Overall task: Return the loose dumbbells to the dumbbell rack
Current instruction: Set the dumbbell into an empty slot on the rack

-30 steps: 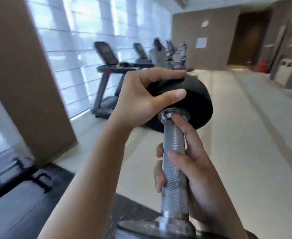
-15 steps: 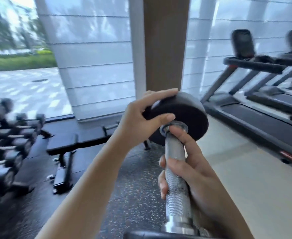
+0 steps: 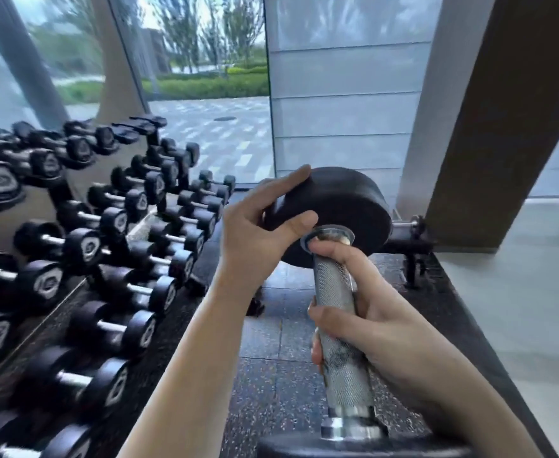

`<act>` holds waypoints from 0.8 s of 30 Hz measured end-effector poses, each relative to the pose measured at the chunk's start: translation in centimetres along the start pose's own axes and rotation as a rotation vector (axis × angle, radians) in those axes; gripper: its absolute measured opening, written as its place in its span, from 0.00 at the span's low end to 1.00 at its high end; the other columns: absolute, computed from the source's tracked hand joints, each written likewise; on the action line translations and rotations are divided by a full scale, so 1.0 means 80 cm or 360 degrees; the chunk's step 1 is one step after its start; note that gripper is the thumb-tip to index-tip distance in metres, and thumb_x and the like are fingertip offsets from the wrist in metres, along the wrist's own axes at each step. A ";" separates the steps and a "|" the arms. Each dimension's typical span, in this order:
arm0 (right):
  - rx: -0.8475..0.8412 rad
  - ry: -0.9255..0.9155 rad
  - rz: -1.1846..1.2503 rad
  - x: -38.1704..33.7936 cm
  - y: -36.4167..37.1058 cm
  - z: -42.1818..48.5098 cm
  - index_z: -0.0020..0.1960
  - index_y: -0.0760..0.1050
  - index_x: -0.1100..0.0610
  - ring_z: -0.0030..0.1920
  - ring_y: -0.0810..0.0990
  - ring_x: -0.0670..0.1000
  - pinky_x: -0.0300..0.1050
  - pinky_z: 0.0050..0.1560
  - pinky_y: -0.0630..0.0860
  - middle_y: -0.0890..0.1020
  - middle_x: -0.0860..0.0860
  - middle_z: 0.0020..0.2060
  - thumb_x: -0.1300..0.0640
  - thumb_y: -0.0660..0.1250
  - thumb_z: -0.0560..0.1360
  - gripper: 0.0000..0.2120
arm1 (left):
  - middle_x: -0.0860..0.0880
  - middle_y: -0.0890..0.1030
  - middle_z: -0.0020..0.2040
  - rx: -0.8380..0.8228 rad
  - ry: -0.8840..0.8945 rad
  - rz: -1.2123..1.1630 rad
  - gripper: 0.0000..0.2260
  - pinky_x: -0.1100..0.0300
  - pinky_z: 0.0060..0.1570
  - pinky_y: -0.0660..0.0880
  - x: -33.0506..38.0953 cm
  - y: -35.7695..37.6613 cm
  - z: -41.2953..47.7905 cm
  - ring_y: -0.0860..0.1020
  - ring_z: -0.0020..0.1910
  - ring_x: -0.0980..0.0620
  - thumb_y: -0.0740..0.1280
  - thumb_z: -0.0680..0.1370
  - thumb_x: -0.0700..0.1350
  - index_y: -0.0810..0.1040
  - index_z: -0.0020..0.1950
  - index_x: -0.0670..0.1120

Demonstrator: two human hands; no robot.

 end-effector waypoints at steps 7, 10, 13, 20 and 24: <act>-0.0291 0.0204 0.0149 0.042 0.070 0.099 0.57 0.73 0.43 0.25 0.76 0.53 0.43 0.26 0.75 0.73 0.55 0.30 0.71 0.64 0.71 0.25 | 0.52 0.82 0.48 0.0317 -0.0108 0.0151 0.19 0.57 0.55 0.74 -0.052 -0.121 0.009 0.79 0.50 0.53 0.74 0.63 0.43 0.81 0.53 0.51; -0.0425 0.0286 0.0191 0.061 0.079 0.142 0.57 0.73 0.44 0.25 0.76 0.55 0.44 0.26 0.75 0.72 0.57 0.33 0.70 0.65 0.71 0.24 | 0.51 0.81 0.50 0.0388 -0.0141 0.0214 0.19 0.60 0.54 0.73 -0.081 -0.154 0.019 0.79 0.51 0.54 0.74 0.63 0.42 0.81 0.53 0.50; -0.0500 0.0324 0.0203 0.074 0.075 0.191 0.57 0.73 0.43 0.26 0.76 0.55 0.45 0.27 0.76 0.72 0.58 0.36 0.71 0.64 0.71 0.24 | 0.53 0.82 0.48 0.0424 -0.0171 0.0210 0.17 0.62 0.53 0.73 -0.118 -0.172 0.043 0.79 0.51 0.54 0.74 0.63 0.41 0.82 0.51 0.52; -0.0585 0.0332 0.0209 0.088 0.033 0.335 0.55 0.73 0.42 0.27 0.76 0.54 0.43 0.27 0.75 0.72 0.60 0.39 0.66 0.67 0.66 0.25 | 0.51 0.81 0.49 0.0477 -0.0191 0.0249 0.18 0.62 0.53 0.73 -0.217 -0.196 0.145 0.79 0.51 0.54 0.74 0.63 0.39 0.80 0.51 0.51; -0.0631 0.0368 0.0181 0.091 0.010 0.420 0.55 0.73 0.42 0.27 0.77 0.54 0.43 0.28 0.75 0.71 0.61 0.40 0.65 0.66 0.64 0.24 | 0.51 0.81 0.49 0.0520 -0.0218 0.0288 0.18 0.60 0.53 0.73 -0.273 -0.211 0.208 0.79 0.51 0.53 0.73 0.64 0.37 0.81 0.51 0.51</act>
Point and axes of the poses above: each hand's wrist, its own z-axis towards the middle knuckle, its own y-axis out of the palm, x = y × z, the point moved 9 cm from there along z, towards the middle knuckle
